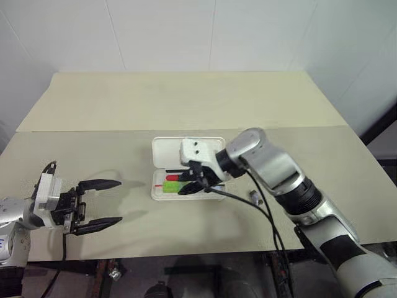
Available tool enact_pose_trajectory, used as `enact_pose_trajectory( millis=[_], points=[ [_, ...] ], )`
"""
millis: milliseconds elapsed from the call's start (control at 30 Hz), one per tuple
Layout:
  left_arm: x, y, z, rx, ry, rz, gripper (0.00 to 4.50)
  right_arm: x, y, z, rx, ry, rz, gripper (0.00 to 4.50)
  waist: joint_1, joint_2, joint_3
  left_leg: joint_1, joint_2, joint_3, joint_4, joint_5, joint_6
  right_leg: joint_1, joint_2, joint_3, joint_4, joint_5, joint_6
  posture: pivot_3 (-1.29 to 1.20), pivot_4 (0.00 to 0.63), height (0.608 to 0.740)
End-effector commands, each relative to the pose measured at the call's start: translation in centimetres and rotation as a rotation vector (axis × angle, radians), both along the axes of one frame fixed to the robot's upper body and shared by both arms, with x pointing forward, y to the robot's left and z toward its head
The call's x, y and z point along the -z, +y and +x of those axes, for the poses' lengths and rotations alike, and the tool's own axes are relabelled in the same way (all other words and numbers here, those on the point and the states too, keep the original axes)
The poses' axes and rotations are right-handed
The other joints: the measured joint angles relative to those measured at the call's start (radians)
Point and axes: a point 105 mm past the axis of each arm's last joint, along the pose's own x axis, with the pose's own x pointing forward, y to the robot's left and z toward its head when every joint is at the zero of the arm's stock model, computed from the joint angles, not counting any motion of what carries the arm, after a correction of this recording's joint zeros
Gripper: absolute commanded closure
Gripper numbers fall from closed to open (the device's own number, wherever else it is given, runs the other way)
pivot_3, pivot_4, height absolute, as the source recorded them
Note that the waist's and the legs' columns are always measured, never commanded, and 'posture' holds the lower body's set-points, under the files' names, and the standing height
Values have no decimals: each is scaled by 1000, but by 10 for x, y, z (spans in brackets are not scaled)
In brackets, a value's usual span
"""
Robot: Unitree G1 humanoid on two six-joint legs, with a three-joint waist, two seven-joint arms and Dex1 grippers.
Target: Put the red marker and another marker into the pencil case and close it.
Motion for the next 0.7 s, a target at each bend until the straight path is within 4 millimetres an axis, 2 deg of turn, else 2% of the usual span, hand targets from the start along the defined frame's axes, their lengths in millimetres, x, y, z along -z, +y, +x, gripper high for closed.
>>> enact_pose_trajectory(
  millis=[33, 267, 400, 700],
  points=[
    [-9, 10, -8, -2, -63, -31, 0, 4, 11, -2, -9, -62, -23, 3418, -1, -1, 0, 0, 0, 0, 0, 0, 0, 0, 0, 0, 0, 0, 0, 0, 150, 740],
    [-9, 25, -19, -15, -49, -50, 0, 13, 24, -5, -56, -97, -51, 3418, -5, -1, -1, -1, 0, 0, 0, 0, 0, -2, 0, -1, 1, 0, 0, 0, 150, 740],
    [-9, 34, -21, -51, -38, -24, 0, 10, 33, 6, -60, -148, -53, 3418, -8, -2, -1, -1, 0, 1, 0, 0, 0, -3, 0, -1, 2, 0, 0, 0, 150, 740],
    [-7, 29, -26, -51, -31, -30, 0, -1, 46, 18, -55, -193, -30, 3418, -7, -2, -1, -1, 2, 3, 0, -1, -1, -6, -1, -5, 6, -2, -4, 0, 150, 740]
  ],
)
